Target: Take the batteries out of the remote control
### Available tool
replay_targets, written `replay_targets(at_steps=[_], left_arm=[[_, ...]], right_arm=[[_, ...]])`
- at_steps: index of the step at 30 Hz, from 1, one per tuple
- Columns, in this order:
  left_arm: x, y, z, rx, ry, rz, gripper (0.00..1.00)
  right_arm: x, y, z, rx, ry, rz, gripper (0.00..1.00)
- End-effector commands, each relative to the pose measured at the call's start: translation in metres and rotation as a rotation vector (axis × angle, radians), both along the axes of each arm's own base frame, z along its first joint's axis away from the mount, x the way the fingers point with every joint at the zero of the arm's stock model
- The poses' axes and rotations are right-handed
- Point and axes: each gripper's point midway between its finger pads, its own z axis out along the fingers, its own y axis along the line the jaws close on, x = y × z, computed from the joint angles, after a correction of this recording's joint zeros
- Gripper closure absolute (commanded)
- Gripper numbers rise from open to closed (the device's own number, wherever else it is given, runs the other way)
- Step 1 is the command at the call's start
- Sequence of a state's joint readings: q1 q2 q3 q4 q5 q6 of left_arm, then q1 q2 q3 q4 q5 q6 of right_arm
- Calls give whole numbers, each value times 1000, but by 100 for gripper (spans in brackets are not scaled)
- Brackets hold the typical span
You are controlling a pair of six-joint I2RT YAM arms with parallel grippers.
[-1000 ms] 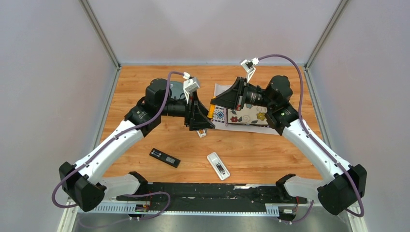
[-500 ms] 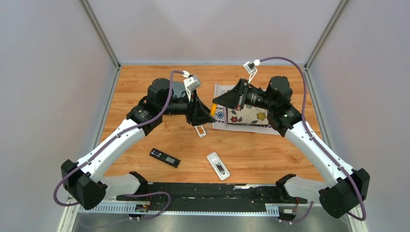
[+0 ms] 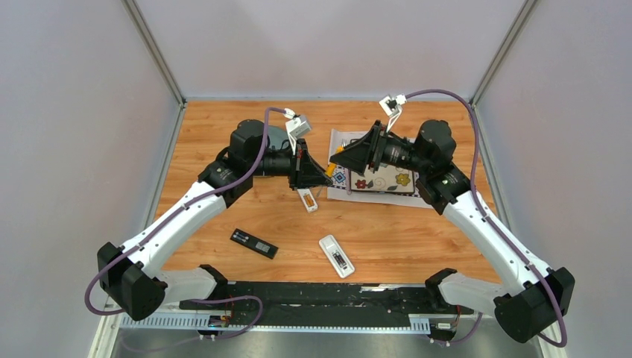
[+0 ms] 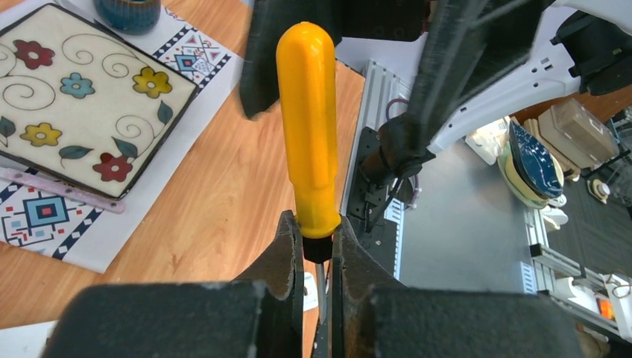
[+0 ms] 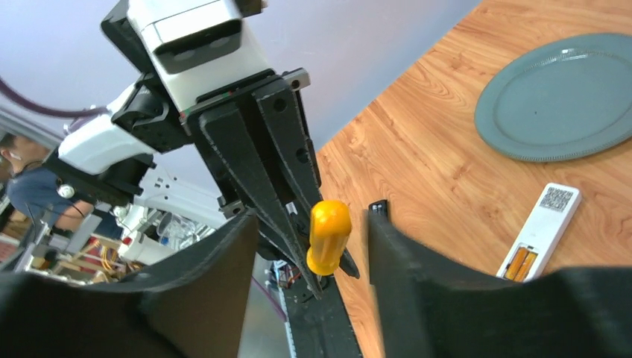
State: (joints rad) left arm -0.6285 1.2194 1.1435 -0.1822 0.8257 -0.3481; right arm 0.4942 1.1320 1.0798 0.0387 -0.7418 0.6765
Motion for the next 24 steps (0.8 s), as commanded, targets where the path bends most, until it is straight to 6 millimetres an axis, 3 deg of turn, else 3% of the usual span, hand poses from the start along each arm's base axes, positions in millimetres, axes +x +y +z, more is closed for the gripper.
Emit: replay_targets(at_steps=[1, 3, 6, 18, 24], left_arm=[[-9, 0, 26, -59, -91, -47, 100], [-12, 1, 28, -67, -93, -64, 100], [-17, 2, 33, -82, -109, -81, 100], [-24, 3, 38, -111, -122, -101, 100], [-23, 4, 36, -107, -122, -96, 100]], right_arm=[[-14, -7, 18, 11, -125, 45, 36], [-18, -7, 19, 12, -138, 73, 31], [-23, -7, 21, 23, -156, 104, 32], [-24, -6, 25, 71, -115, 107, 62], [-24, -10, 36, 100, -114, 75, 53]])
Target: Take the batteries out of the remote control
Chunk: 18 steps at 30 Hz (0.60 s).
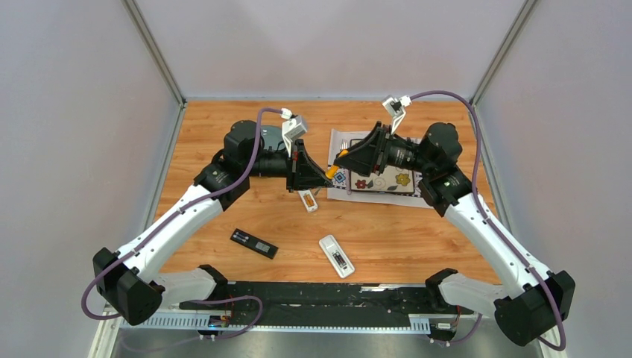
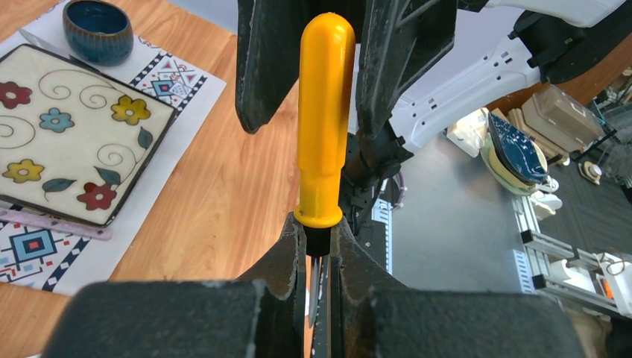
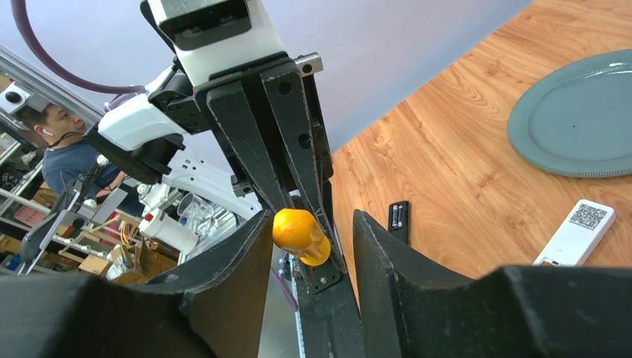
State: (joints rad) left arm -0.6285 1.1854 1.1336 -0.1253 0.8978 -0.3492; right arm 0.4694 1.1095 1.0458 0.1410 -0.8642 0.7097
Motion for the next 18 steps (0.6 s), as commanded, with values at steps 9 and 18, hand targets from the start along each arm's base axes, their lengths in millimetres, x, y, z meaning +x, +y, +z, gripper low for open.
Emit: replay_targets(at_steps=[9, 18], left_arm=[[-7, 2, 17, -49, -66, -20, 100], [-7, 2, 16, -49, -60, -18, 100]], right_arm=[[-4, -12, 25, 24, -67, -54, 65], [4, -7, 17, 41, 9, -55, 87]])
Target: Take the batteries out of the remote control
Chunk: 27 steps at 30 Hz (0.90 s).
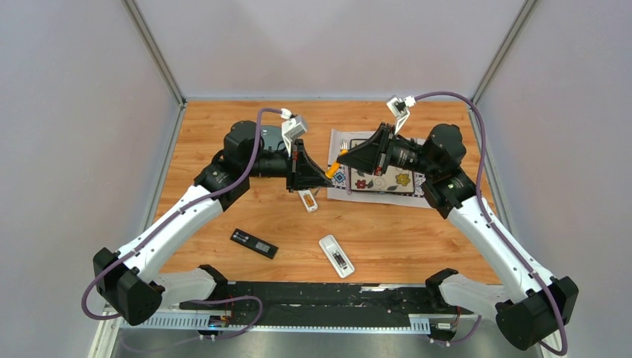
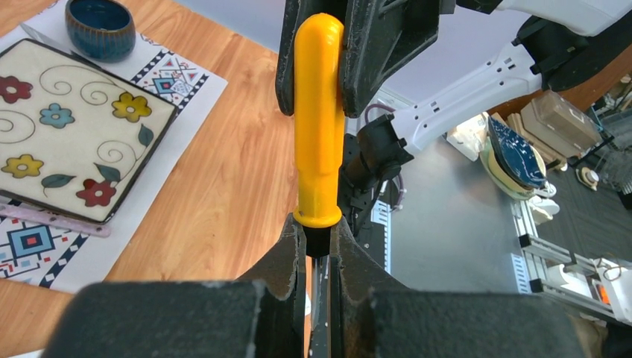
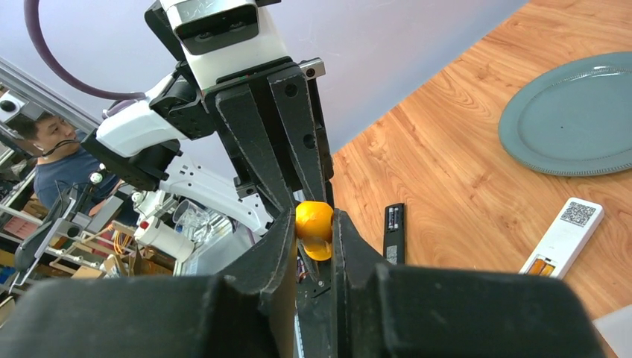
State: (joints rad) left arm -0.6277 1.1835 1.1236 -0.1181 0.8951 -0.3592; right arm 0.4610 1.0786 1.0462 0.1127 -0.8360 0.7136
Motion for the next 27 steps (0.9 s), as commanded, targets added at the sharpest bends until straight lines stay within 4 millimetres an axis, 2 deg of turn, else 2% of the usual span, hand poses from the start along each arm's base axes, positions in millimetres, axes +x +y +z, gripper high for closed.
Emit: replay_targets(at_steps=[1, 3, 5, 6, 7, 9, 10, 14, 16, 17, 18, 20, 21, 22, 23, 24, 26, 27], left_arm=[[-7, 2, 18, -49, -71, -21, 100], [-7, 2, 18, -46, -72, -15, 100], [-5, 3, 16, -41, -70, 0, 93], [-4, 4, 16, -40, -69, 6, 87], [-4, 5, 17, -39, -74, 15, 76], [-1, 8, 16, -29, -85, 53, 64], [1, 9, 16, -24, -93, 72, 52], [12, 19, 5, 19, -86, 183, 39], [13, 26, -7, 55, -61, 221, 36], [19, 30, -14, 78, -53, 274, 35], [20, 36, -27, 106, -31, 303, 32], [29, 47, -40, 142, -14, 402, 25], [32, 53, -58, 174, 13, 435, 22], [34, 57, -66, 186, 34, 469, 16], [40, 64, -70, 192, 31, 531, 13], [45, 73, -88, 228, 67, 589, 9], [60, 95, -101, 256, 132, 762, 1], [62, 105, -115, 290, 159, 811, 0]], right_arm=[[6, 0, 11, 35, 10, -23, 93], [8, -1, 11, 34, 13, -36, 98], [11, -1, 9, 27, 18, -52, 100], [12, -2, 8, 20, 17, -58, 100], [13, -2, 4, 10, 19, -63, 100], [15, -4, -2, -7, 31, -85, 100], [16, -4, -4, -19, 20, -93, 100], [23, -10, -22, -61, 31, -157, 100], [25, -13, -40, -97, 67, -177, 100], [27, -15, -45, -110, 66, -199, 100], [28, -16, -51, -121, 75, -208, 100], [31, -19, -66, -148, 93, -231, 100], [30, -20, -71, -161, 98, -237, 100], [33, -22, -79, -173, 107, -254, 100], [33, -24, -83, -183, 112, -263, 100], [32, -26, -89, -203, 107, -272, 100], [34, -32, -100, -233, 112, -310, 100], [33, -36, -104, -252, 107, -322, 100]])
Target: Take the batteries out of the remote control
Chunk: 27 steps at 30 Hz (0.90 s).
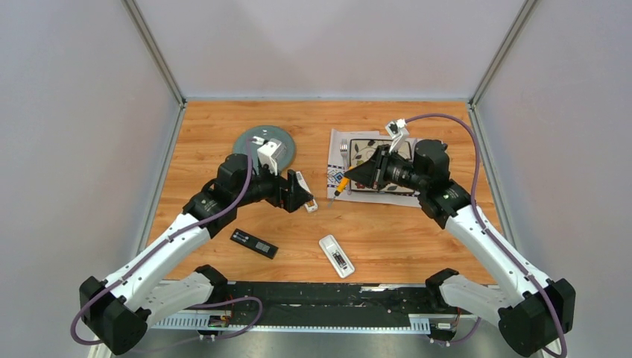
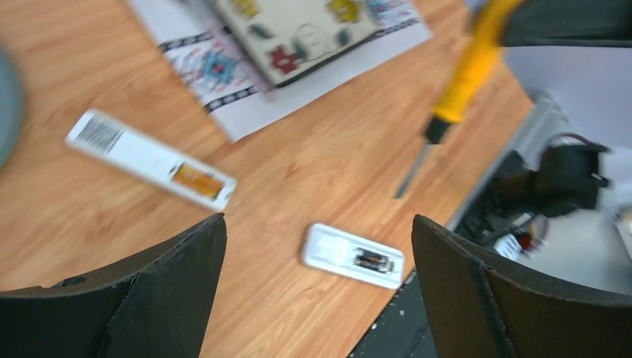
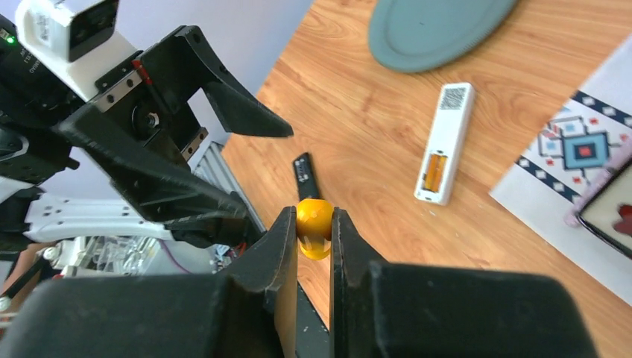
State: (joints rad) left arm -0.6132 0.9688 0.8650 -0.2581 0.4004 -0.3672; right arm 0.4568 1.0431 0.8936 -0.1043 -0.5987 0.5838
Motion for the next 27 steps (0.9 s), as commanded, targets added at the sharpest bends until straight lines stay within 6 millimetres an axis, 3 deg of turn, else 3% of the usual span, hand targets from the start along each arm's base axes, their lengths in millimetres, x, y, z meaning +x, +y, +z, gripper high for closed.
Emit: replay_targets(at_steps=[1, 6, 10, 13, 15, 16, 20, 27], left_arm=[[34, 53, -35, 90, 81, 382, 0], [39, 70, -68, 196, 157, 458, 0], [41, 59, -89, 244, 243, 413, 1], [45, 45, -115, 286, 335, 360, 2], [48, 34, -118, 282, 360, 325, 3], [49, 31, -129, 299, 396, 314, 3], [52, 14, -131, 273, 430, 244, 5], [48, 9, -138, 275, 441, 197, 5]], right_arm=[[6, -18, -8, -78, -71, -95, 100], [7, -24, -33, -149, -47, -110, 100], [12, -25, -52, -196, -25, -101, 100], [14, -25, -60, -219, -15, -99, 100], [15, -25, -64, -225, -9, -101, 100], [15, -26, -66, -230, -10, -102, 100], [14, -28, -69, -239, -9, -108, 100], [13, -27, -82, -256, 28, -92, 100]])
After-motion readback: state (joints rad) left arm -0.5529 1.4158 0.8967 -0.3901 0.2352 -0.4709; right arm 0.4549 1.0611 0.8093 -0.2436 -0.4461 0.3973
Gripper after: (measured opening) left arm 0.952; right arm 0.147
